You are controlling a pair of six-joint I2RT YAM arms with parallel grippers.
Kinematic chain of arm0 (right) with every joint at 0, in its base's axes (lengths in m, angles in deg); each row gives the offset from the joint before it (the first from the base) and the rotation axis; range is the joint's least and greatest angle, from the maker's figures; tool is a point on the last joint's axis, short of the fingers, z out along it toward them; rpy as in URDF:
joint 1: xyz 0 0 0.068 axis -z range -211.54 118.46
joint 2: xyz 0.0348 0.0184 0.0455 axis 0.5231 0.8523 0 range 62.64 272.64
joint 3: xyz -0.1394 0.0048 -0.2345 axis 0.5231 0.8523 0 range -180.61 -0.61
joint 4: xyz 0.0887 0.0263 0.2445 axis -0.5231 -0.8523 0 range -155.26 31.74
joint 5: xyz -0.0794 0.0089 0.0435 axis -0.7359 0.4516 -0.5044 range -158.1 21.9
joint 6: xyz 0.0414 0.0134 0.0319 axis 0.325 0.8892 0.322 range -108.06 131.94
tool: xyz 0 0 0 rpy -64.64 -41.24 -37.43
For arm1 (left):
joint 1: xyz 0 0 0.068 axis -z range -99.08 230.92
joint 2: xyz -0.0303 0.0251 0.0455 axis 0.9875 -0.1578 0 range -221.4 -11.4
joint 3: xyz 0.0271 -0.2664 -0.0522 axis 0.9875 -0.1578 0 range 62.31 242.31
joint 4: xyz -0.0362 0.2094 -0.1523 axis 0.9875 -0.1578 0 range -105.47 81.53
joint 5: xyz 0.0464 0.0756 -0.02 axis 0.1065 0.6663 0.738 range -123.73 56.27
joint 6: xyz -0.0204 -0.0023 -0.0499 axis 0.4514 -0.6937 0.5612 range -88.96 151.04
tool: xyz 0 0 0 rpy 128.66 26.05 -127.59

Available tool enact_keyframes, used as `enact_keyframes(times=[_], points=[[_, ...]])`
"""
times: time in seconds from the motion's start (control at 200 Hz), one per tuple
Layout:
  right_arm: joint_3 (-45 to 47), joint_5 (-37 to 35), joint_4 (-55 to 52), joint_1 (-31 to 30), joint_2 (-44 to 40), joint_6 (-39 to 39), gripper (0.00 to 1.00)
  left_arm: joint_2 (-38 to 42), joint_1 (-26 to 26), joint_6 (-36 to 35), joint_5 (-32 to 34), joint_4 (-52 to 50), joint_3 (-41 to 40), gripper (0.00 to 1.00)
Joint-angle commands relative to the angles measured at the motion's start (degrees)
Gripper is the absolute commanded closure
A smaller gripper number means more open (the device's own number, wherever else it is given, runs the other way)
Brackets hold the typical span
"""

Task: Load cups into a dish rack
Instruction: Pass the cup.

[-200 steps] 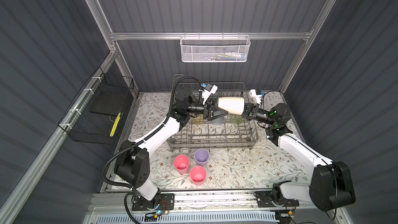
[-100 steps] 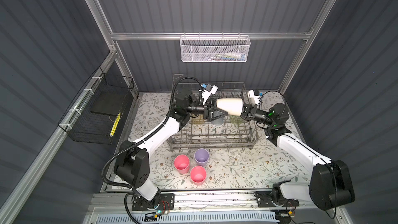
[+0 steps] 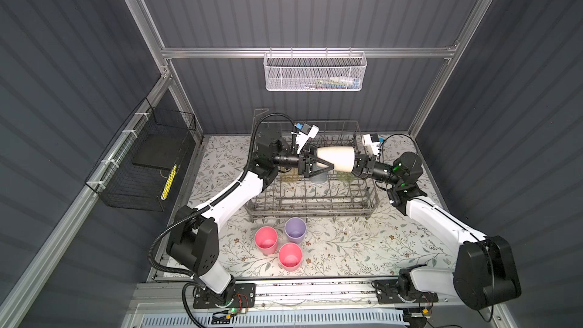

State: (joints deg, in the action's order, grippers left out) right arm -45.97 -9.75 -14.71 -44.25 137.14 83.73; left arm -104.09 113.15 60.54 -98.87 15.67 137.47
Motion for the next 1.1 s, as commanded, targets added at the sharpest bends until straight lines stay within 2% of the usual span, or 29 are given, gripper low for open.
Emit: enact_keyframes(times=[0.0, 0.375, 0.52, 0.861, 1.096], points=[[0.43, 0.71, -0.27, -0.21, -1.63, -1.32, 0.96, 2.2, 0.2, -1.27, -0.34, -0.2, 0.66, 0.09], [0.39, 0.8, -1.71, -0.56, -1.94, -2.35, 0.96, 1.81, 0.2, -1.44, -0.54, -0.57, 0.78, 0.15], [0.45, 1.13, -1.8, -0.91, -1.81, -2.48, 0.96, 1.89, 0.2, -1.63, -0.33, -0.72, 0.73, 0.11], [0.91, 0.97, -2.63, -1.35, -2.07, -3.08, 0.96, 1.54, 0.2, -1.63, -0.64, -0.84, 0.64, 0.1], [0.72, 0.87, -2.86, -1.53, -1.84, -3.33, 0.96, 1.39, 0.21, -1.77, -0.73, -0.77, 0.52, 0.2]])
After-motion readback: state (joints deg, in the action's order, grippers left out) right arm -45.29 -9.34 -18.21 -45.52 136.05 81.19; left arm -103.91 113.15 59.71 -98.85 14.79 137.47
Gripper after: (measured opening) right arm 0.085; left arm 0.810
